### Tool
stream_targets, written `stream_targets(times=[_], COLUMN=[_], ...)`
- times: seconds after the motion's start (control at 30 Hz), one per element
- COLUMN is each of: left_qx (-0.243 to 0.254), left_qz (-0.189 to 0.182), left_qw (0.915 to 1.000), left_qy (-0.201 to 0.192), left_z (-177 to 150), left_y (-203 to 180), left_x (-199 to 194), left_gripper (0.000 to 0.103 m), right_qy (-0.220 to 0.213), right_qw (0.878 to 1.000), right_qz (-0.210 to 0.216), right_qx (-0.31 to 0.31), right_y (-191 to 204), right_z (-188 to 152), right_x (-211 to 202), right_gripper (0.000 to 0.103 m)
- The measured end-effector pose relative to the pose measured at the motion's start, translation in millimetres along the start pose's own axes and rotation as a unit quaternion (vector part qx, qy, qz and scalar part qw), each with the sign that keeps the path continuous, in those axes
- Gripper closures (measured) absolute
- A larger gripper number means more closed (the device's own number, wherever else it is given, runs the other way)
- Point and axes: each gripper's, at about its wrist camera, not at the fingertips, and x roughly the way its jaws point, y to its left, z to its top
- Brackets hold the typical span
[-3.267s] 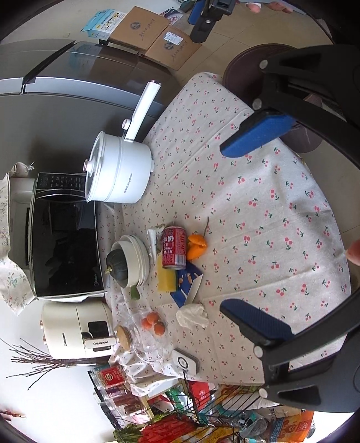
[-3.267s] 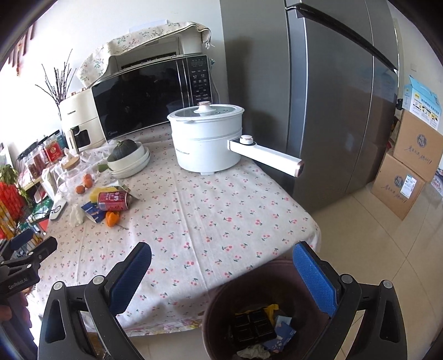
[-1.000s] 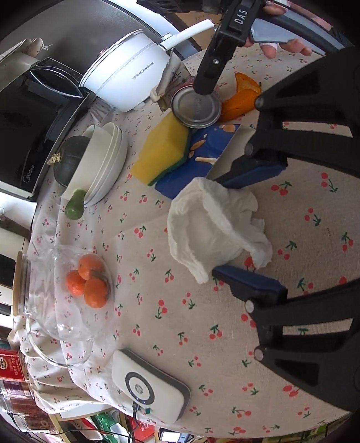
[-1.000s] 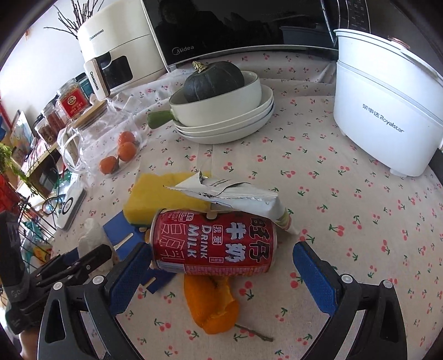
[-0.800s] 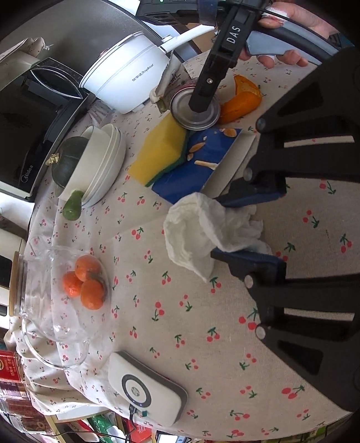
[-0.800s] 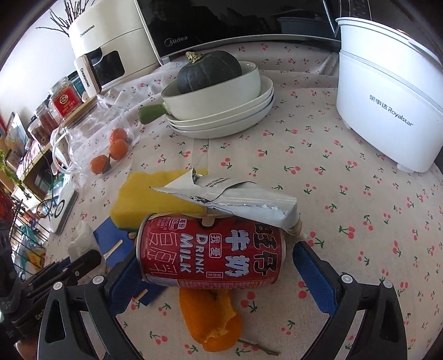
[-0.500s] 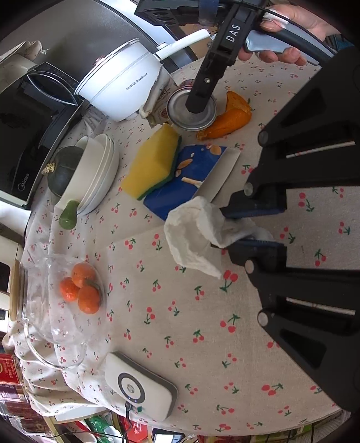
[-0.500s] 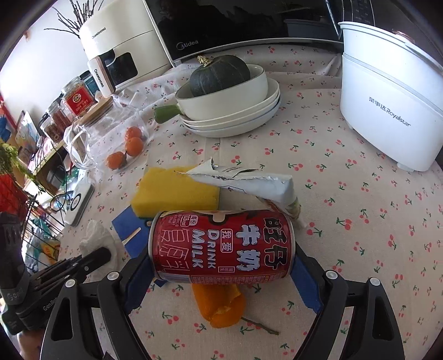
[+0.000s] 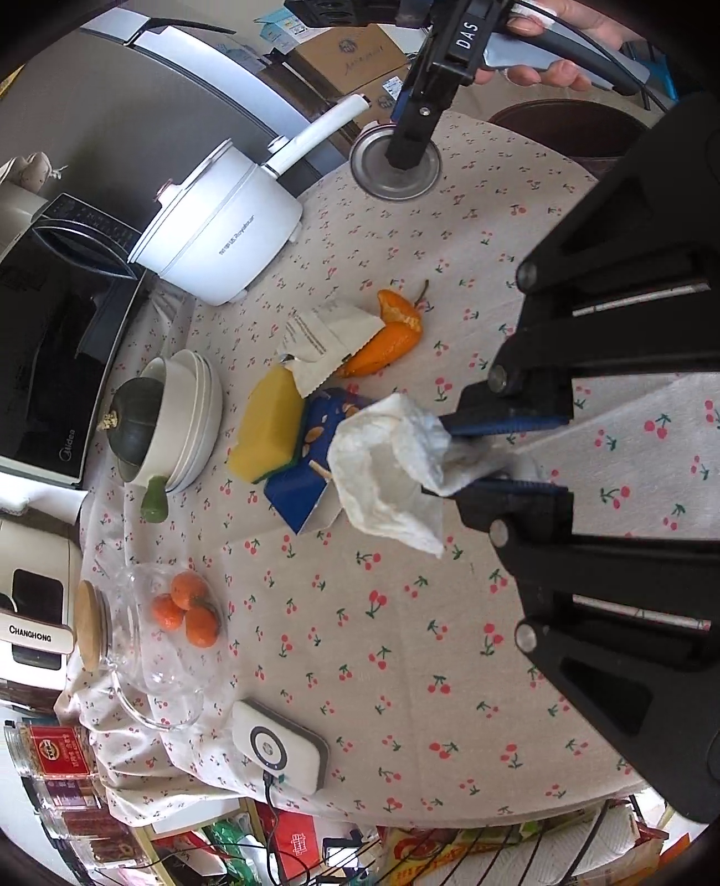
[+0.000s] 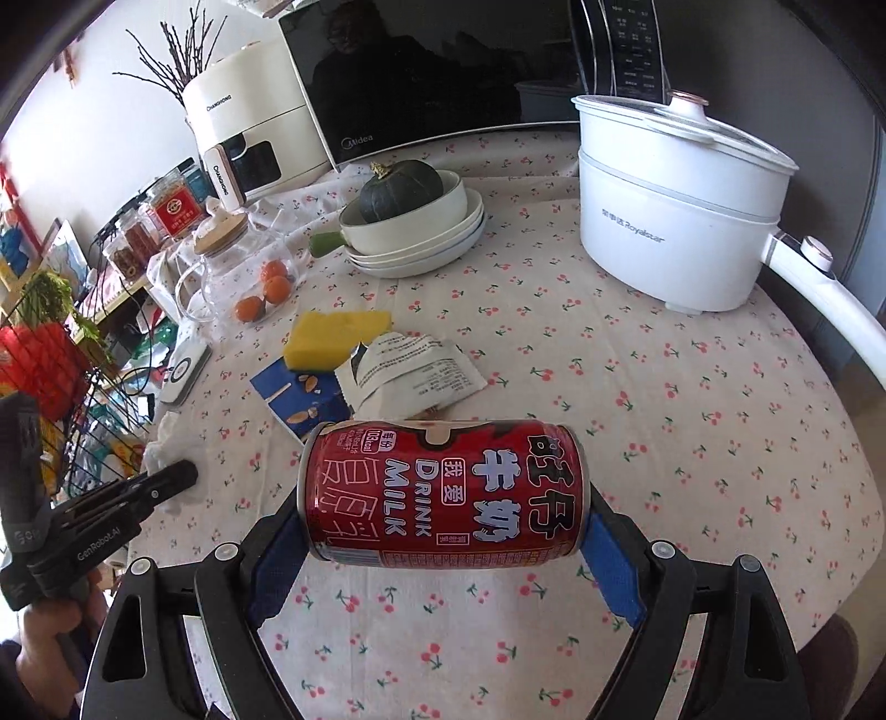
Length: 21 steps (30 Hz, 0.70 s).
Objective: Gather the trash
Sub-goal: 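Carry the milk can and tissue over the bin and release both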
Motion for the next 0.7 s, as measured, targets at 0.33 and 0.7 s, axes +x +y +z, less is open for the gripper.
stream_targets(times=[0.33, 0.7], left_qx=[0.045, 0.102], left_qz=[-0.008, -0.042], left_qw=[0.9988, 0.9936], left_qy=[0.016, 0.025], left_z=[-36.0, -70.7], left_y=[-49.3, -115.0], left_x=[-23.3, -34.9], left_gripper=[0.088, 0.088], right_qy=[0.004, 0.012], right_qw=[1.000, 0.999], right_qz=[-0.027, -0.044], right_qx=[0.005, 0.020], right_y=[-35.0, -72.8], right_z=[-47.5, -93.3], right_x=[-53.7, -99.8], right_gripper=[0.014, 0.014])
